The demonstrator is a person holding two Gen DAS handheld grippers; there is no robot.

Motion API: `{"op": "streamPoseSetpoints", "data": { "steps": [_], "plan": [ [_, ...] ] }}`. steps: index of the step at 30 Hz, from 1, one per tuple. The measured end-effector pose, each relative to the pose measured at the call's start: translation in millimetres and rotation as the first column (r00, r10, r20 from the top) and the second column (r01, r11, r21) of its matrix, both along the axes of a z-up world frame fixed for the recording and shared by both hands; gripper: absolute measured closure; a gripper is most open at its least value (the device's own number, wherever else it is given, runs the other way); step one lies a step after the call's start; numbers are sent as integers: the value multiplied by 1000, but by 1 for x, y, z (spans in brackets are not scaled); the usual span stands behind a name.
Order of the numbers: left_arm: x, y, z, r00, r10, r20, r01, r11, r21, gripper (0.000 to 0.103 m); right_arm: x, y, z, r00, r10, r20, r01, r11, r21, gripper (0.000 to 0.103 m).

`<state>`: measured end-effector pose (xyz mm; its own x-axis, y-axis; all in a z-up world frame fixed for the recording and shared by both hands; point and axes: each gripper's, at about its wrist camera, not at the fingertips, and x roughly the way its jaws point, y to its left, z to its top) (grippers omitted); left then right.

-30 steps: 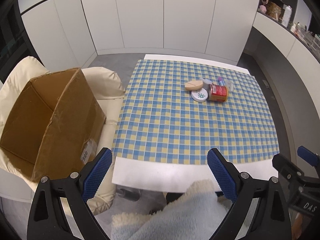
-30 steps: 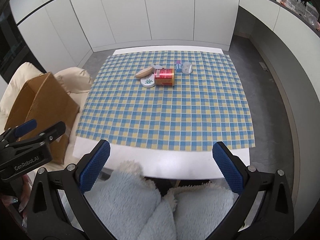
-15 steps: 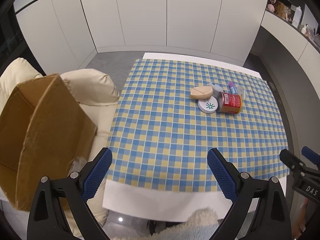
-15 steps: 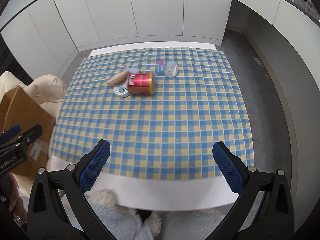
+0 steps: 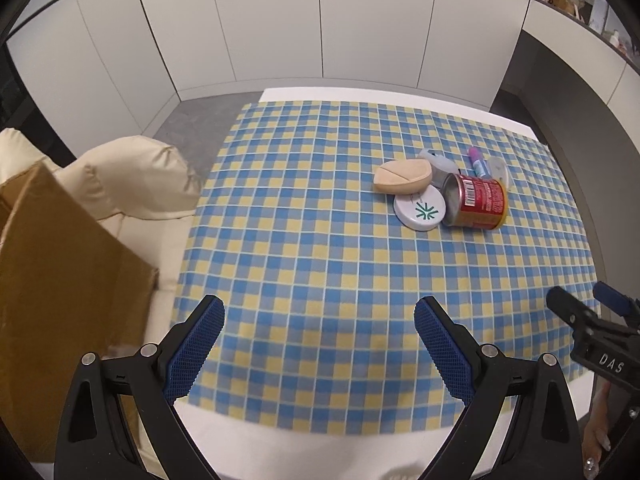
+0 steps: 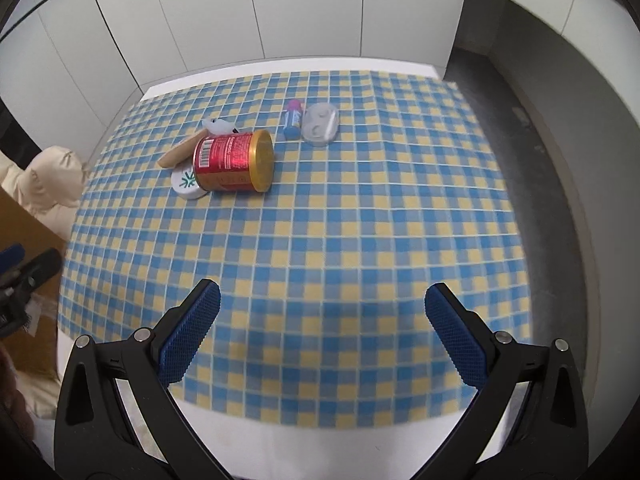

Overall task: Organize objects
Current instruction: 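Grasp the red GAMBOL can with the right tool while the left tool grasps the beige puff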

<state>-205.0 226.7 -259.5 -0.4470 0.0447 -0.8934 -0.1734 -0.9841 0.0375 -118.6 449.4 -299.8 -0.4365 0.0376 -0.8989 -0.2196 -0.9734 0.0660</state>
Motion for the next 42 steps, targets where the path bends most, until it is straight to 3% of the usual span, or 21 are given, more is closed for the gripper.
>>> {"op": "streamPoseSetpoints", "data": {
  "steps": [9,14,19,22,24,29,42],
  "plan": [
    [-27,9,-26,999,17,40,-18,1000,3,7,-69,-22,-13,997,-37,-70,32,997,-74,0],
    [-38,8,-35,998,13,63,-13,1000,6,7,-99,-34,-24,997,-65,-31,63,996,-58,0],
    [-53,5,-45,999,3,52,-9,993,119,7,-115,-46,-35,998,-63,-21,62,996,-67,0],
    [-64,3,-50,997,-1,83,-16,979,203,7,-124,-49,-38,999,-43,-13,42,997,-63,14],
    [-71,3,-52,995,-17,95,-9,965,263,7,-129,-52,-43,1000,-31,-1,31,999,-27,36],
    [-93,20,-59,991,-60,117,17,942,335,7,-128,-48,-49,1000,-14,-24,15,999,28,38],
    [-141,75,-85,988,-63,139,27,969,246,7,-91,23,-46,992,-121,-35,120,992,-32,38]
  ]
}}
